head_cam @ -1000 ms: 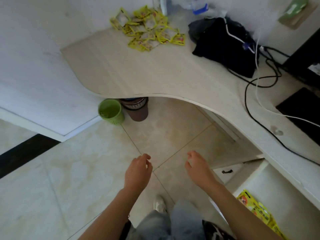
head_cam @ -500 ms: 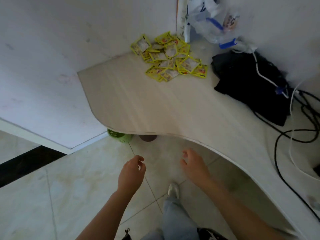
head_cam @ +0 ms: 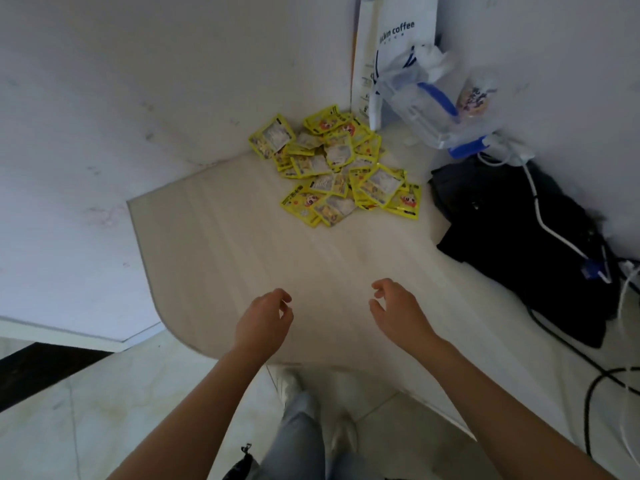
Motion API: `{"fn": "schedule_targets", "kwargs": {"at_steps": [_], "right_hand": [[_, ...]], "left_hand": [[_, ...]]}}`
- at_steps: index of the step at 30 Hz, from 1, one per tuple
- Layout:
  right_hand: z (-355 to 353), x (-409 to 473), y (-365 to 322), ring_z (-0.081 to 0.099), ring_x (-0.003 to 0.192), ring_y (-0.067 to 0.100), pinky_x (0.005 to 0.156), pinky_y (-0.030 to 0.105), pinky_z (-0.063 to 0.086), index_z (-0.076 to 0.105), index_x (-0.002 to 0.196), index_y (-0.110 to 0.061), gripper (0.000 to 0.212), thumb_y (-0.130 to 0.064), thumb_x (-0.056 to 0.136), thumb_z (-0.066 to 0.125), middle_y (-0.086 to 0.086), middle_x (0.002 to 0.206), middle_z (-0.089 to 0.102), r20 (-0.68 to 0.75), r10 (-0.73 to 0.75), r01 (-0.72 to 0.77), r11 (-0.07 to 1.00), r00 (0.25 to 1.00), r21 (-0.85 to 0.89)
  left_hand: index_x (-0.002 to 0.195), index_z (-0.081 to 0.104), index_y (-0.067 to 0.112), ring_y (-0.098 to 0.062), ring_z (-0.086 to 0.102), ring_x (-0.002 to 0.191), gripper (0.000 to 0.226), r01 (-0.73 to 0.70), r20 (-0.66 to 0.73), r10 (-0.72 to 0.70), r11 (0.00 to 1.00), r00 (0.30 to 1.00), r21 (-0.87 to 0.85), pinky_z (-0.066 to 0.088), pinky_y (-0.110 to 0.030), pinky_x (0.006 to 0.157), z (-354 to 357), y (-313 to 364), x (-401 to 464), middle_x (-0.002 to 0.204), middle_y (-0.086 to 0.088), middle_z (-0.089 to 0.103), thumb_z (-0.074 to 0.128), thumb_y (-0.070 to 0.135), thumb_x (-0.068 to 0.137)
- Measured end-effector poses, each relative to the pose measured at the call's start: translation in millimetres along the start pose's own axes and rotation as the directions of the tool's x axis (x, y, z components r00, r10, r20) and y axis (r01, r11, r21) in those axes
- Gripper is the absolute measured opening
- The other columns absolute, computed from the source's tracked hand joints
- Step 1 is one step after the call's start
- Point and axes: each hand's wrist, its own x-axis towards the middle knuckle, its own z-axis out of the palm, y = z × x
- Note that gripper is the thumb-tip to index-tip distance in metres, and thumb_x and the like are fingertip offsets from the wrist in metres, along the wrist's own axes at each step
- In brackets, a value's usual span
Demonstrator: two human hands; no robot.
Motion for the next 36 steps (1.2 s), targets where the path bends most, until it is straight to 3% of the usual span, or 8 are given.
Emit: {"fn": "schedule_targets", "kwargs": {"at_steps": [7, 16, 24, 30, 36], "right_hand": [[-12, 68, -14, 0.054, 0.112, 0.02, 0.094, 0.03, 0.042, 0.051, 0.125, -0.012, 0.032, -0.022, 0.095, 0.05, 0.007, 0.122, 0.057, -0.032, 0.104, -0.105, 0.994, 0.994, -0.008], [-27, 134, -25, 0.054, 0.112, 0.023, 0.093, 0.027, 0.038, 0.052, 0.125, -0.011, 0.033, -0.021, 0.094, 0.053, 0.009, 0.121, 0.057, -0.052, 0.179, -0.18, 0.983, 0.983, -0.026], [-58, 204, -24, 0.046, 0.121, 0.028, 0.097, 0.04, 0.044, 0.044, 0.134, -0.014, 0.043, -0.012, 0.092, 0.054, 0.01, 0.132, 0.045, 0.01, 0.051, -0.047, 0.972, 0.999, -0.231], [-85, 255, -19, 0.04, 0.127, 0.033, 0.091, 0.045, 0.049, 0.035, 0.143, -0.022, 0.07, 0.006, 0.081, 0.051, 0.008, 0.147, 0.035, 0.058, -0.135, 0.143, 0.8, 0.989, -0.583], [-99, 288, -19, 0.027, 0.137, 0.037, 0.099, 0.045, 0.041, 0.015, 0.151, -0.032, 0.08, -0.001, 0.087, 0.052, 0.004, 0.158, 0.017, 0.199, -0.196, 0.279, 0.665, 0.96, -0.692]], "left_hand": [[0.109, 0.061, 0.025, -0.016, 0.058, 0.1, 0.022, -0.125, 0.098, 0.119, 0.991, 0.988, 0.055, 0.048, -0.032, 0.084, -18, 1, 97, 0.1, 0.007, 0.065, 0.051, 0.024, 0.089], [0.12, 0.055, 0.022, -0.018, 0.05, 0.111, 0.03, -0.32, 0.276, 0.265, 0.931, 0.924, 0.176, 0.048, -0.036, 0.088, -36, 11, 189, 0.117, 0.004, 0.058, 0.05, 0.018, 0.091], [0.134, 0.047, 0.021, -0.022, 0.038, 0.13, 0.049, -0.433, 0.312, 0.343, 0.853, 0.886, 0.29, 0.045, -0.036, 0.096, -42, 40, 248, 0.139, 0.001, 0.045, 0.055, 0.012, 0.087], [0.137, 0.046, 0.014, -0.027, 0.038, 0.133, 0.055, -0.524, 0.336, 0.429, 0.804, 0.839, 0.282, 0.044, -0.04, 0.098, -35, 54, 279, 0.144, -0.005, 0.043, 0.06, 0.01, 0.085], [0.144, 0.037, 0.015, -0.027, 0.031, 0.138, 0.068, -0.596, 0.412, 0.456, 0.733, 0.788, 0.328, 0.039, -0.04, 0.105, -26, 47, 301, 0.149, -0.003, 0.04, 0.062, 0.012, 0.081]]}}
